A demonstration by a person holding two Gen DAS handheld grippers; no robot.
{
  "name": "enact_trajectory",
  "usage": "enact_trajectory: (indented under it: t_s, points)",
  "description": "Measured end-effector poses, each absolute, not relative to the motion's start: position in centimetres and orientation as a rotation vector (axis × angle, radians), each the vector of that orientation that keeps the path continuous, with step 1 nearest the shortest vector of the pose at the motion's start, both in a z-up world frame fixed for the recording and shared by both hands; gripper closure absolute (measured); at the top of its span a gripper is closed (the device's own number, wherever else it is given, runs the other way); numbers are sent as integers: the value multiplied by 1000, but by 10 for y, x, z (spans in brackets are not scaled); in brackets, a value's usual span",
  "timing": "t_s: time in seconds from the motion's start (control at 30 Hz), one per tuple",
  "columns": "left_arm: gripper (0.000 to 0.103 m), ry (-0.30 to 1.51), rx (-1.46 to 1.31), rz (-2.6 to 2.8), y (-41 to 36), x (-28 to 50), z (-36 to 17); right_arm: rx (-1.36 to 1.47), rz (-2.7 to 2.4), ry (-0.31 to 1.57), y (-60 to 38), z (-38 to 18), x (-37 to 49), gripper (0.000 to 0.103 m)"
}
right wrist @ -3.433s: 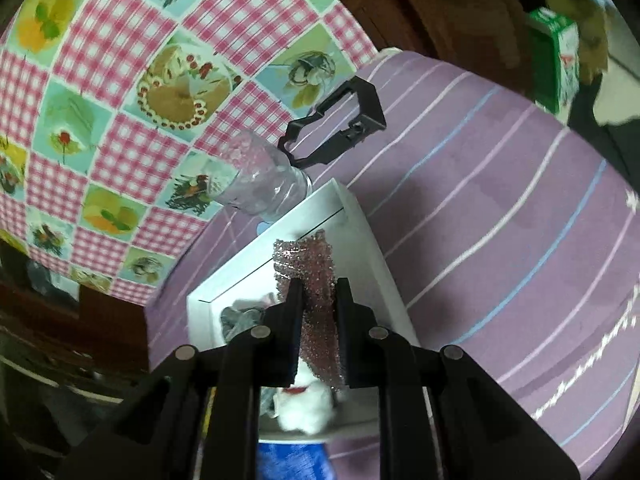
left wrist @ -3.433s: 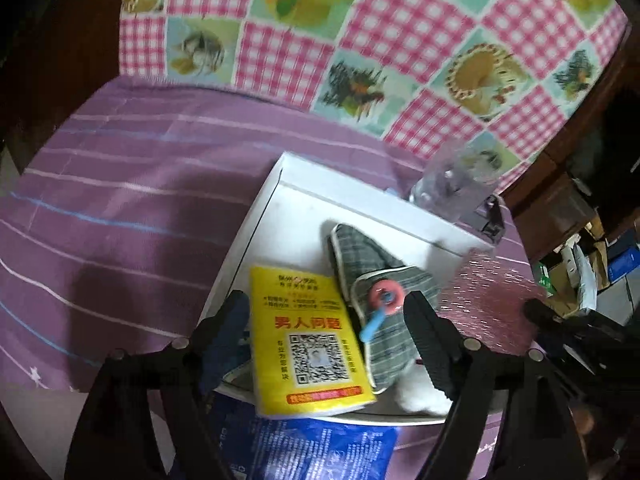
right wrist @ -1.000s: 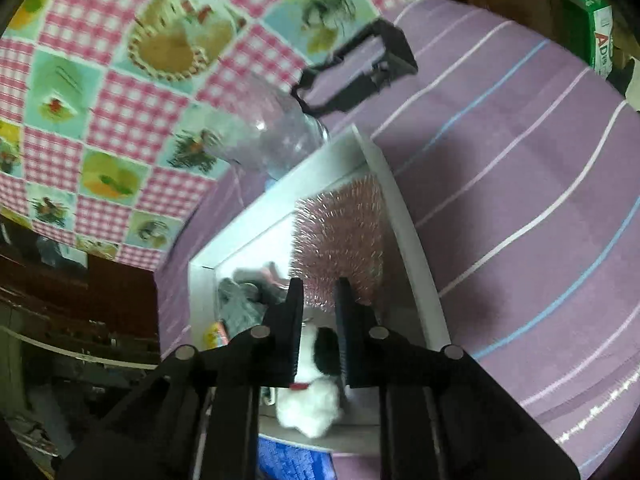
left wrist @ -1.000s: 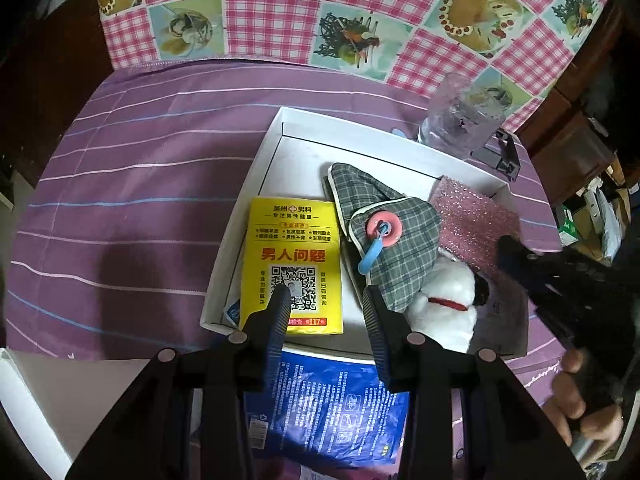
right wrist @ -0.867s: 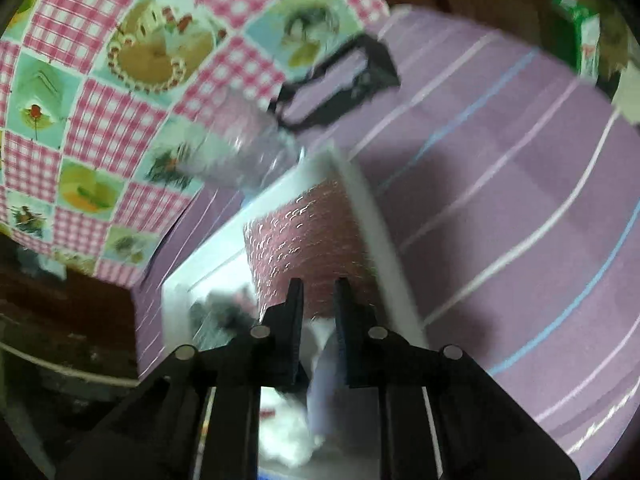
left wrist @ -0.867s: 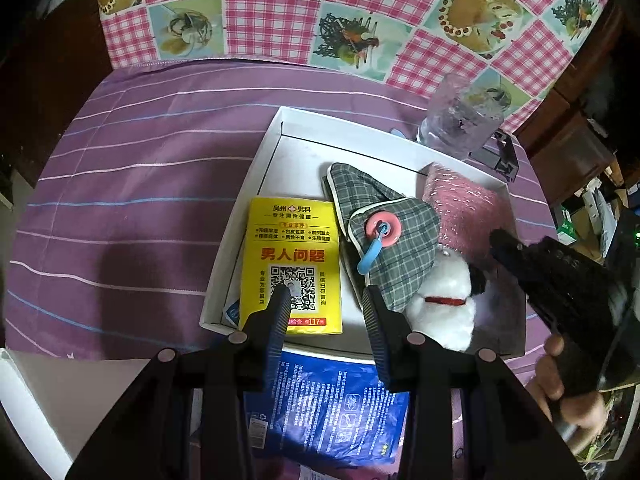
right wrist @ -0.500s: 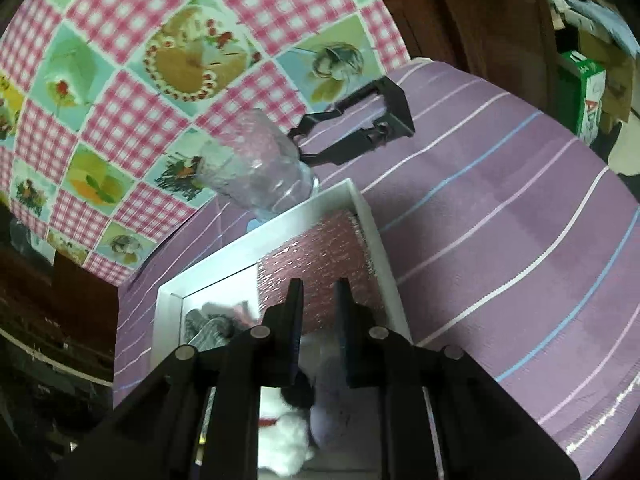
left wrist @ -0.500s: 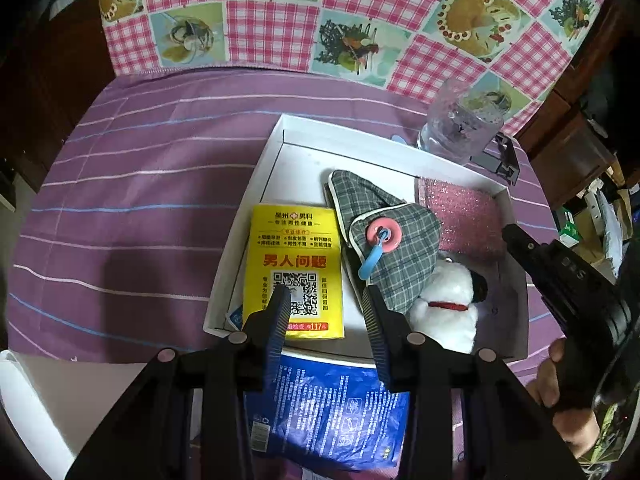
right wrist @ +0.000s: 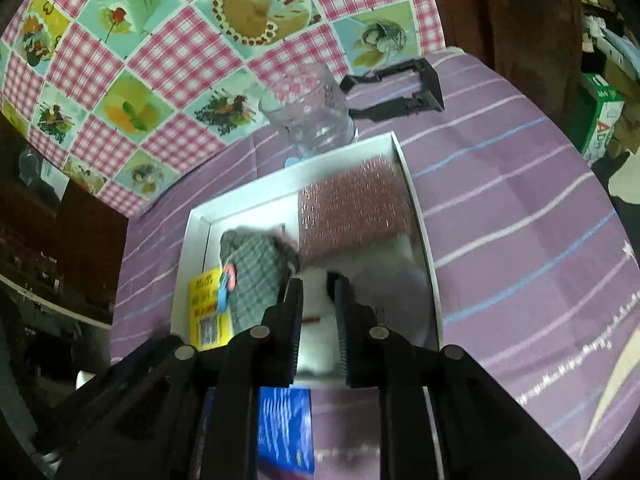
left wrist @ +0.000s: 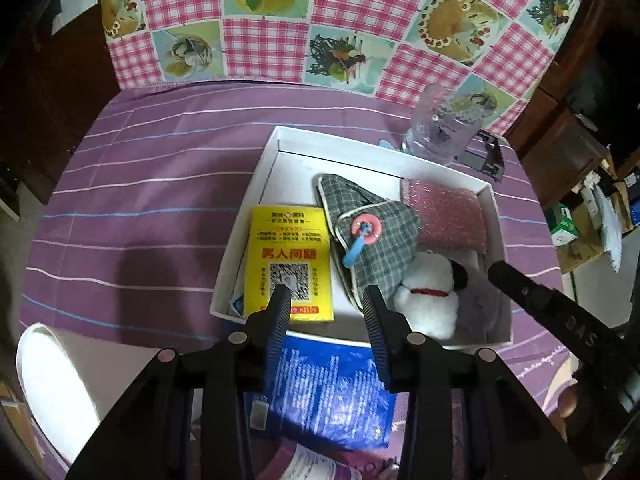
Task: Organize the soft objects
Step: 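Raise both grippers out of the box toward the blue packets beside it, then grasp the blue barcode-printed packet with the right gripper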
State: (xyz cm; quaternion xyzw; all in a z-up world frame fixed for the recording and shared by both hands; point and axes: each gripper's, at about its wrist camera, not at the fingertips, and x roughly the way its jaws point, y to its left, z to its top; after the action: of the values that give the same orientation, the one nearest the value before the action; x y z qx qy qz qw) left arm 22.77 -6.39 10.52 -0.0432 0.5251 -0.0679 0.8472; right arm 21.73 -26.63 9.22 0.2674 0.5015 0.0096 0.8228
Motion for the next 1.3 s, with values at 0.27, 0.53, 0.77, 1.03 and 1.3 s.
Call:
enact_trajectory:
  t_s: [0.27,0.53,0.77,1.03,1.3]
  points:
    - [66,1121,-101,-150,-61,209,110,609,35,1143,-275,111,191,84]
    - [66,1151,-122,-181,-54,196,113,715,171,1188,-273,112,176,74]
    - [66,1184,-104,-132,-50,194,111,700,207,1251,-252,103,181,56]
    - [66,1234,-107,-144,-48,199,101,622,227,1400,-224,65,197,56]
    - [68,1337,-125,-182,-53,213,72,699,270,1462,-233,36,203,56]
